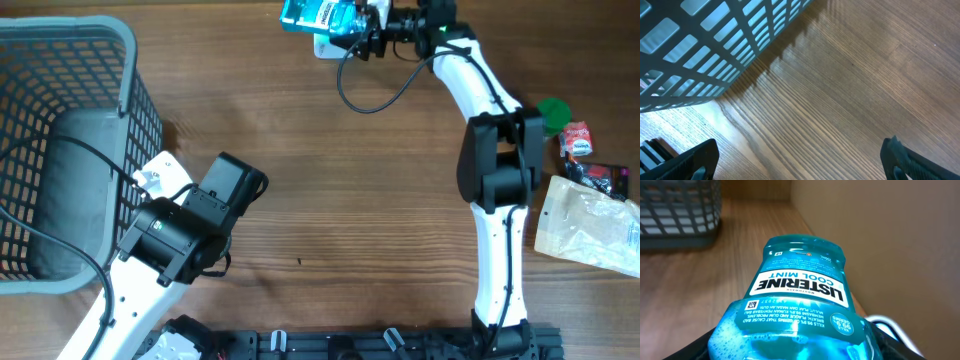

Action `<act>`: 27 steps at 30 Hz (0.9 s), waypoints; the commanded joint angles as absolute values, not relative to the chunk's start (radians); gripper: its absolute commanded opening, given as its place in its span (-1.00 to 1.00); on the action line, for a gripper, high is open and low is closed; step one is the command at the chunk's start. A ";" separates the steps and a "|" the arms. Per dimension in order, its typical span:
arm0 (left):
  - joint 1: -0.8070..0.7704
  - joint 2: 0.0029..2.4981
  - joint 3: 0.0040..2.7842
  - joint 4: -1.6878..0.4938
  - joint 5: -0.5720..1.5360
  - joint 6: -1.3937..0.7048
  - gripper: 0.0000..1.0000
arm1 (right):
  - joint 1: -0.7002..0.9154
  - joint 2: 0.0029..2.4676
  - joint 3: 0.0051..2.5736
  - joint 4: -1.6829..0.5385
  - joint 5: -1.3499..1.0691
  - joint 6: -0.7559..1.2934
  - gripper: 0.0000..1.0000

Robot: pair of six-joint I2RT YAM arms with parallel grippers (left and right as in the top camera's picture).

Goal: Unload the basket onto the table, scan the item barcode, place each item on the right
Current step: 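Hold the bottle's label against the white scanner with the right gripper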

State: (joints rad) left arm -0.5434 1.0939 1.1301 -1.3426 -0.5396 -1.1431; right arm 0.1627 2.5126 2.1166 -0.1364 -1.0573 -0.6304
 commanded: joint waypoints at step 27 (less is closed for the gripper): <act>-0.548 1.095 1.126 -1.343 -0.538 -1.157 1.00 | 0.129 2.583 2.138 0.015 -0.983 -0.617 0.04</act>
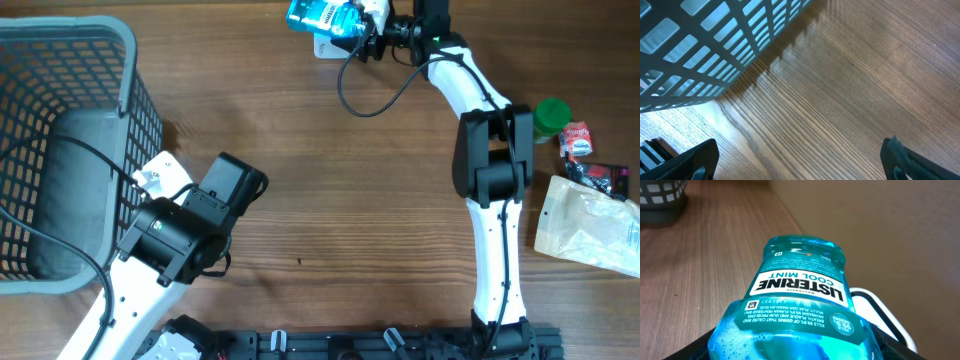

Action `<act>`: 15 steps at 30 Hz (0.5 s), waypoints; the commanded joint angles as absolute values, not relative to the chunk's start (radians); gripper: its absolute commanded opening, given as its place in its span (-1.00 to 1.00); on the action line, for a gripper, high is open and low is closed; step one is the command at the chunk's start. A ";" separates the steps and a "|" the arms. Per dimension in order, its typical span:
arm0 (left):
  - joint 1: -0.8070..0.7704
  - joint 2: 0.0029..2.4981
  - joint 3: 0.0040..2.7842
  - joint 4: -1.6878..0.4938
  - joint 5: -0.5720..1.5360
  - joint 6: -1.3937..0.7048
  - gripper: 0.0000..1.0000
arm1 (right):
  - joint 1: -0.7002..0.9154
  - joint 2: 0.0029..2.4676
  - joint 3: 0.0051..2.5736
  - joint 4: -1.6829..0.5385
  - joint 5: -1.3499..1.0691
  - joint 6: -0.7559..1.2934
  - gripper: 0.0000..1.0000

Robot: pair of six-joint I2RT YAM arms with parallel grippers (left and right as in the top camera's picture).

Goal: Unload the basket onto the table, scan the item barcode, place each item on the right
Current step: 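Hold the bottle's label against the white scanner with the right gripper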

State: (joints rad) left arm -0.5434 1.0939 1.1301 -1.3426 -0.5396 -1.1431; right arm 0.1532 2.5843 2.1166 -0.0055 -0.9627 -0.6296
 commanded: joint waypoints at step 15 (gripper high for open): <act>-0.548 1.095 1.126 -1.343 -0.538 -1.157 1.00 | 0.111 2.583 2.138 0.030 -1.079 -0.555 0.06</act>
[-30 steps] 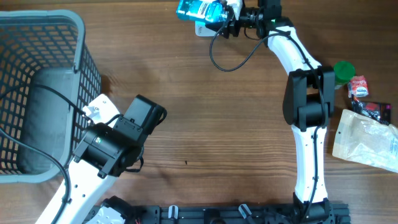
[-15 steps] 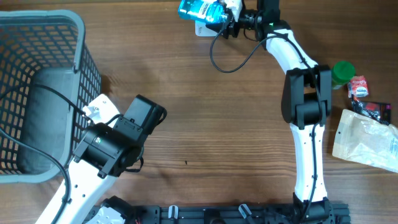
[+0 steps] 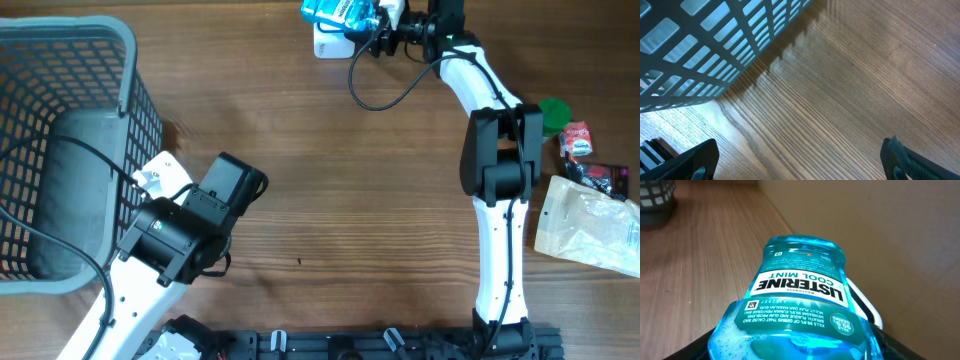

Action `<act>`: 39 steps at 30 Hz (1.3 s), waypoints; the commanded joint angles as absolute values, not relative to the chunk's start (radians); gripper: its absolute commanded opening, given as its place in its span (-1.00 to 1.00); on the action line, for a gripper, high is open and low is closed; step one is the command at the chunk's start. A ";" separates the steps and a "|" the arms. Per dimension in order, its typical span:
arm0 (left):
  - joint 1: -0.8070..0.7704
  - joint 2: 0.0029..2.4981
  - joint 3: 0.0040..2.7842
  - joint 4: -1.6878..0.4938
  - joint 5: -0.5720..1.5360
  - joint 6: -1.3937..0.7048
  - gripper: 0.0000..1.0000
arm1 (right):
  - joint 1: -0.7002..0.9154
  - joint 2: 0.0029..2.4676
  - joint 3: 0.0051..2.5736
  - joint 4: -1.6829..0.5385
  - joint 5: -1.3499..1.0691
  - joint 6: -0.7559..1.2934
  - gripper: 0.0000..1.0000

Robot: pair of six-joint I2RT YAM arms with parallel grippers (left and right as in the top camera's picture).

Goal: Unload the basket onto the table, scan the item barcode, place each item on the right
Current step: 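Hold the bottle's label against the white scanner with the right gripper, then carry the bottle with the right gripper to the right table edge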

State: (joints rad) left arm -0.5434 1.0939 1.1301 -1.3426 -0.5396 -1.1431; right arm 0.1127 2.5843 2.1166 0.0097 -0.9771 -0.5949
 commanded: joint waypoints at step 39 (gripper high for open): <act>-0.548 1.095 1.126 -1.343 -0.538 -1.157 1.00 | 0.117 1.837 2.140 -1.032 -0.223 0.003 0.21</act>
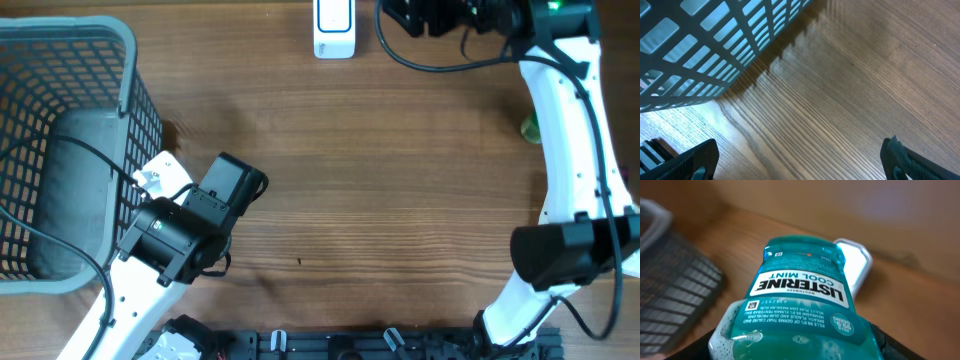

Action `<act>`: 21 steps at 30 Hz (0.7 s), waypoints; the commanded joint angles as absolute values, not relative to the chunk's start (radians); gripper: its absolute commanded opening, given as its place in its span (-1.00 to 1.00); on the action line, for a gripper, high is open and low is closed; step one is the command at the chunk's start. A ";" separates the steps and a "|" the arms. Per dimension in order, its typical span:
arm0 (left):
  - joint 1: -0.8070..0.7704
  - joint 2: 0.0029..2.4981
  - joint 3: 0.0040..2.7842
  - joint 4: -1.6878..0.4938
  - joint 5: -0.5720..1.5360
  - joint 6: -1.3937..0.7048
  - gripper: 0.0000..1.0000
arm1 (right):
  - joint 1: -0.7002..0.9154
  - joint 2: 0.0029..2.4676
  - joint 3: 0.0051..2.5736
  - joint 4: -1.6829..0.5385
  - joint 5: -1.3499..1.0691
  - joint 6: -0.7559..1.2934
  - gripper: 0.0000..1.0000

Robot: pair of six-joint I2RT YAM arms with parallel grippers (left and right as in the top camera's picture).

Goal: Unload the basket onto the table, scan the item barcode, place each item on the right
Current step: 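Carry the bottle with the right gripper to the right table edge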

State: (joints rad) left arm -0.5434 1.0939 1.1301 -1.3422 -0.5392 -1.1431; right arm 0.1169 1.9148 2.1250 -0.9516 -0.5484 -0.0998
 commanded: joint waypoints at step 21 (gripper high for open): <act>-0.548 1.095 1.126 -1.343 -0.538 -1.157 1.00 | -0.107 1.810 2.054 -1.596 0.025 0.342 0.15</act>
State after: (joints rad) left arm -0.5434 1.0939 1.1301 -1.3426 -0.5323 -1.1427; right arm -0.0471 1.8454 2.0987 -1.6073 0.0048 0.3141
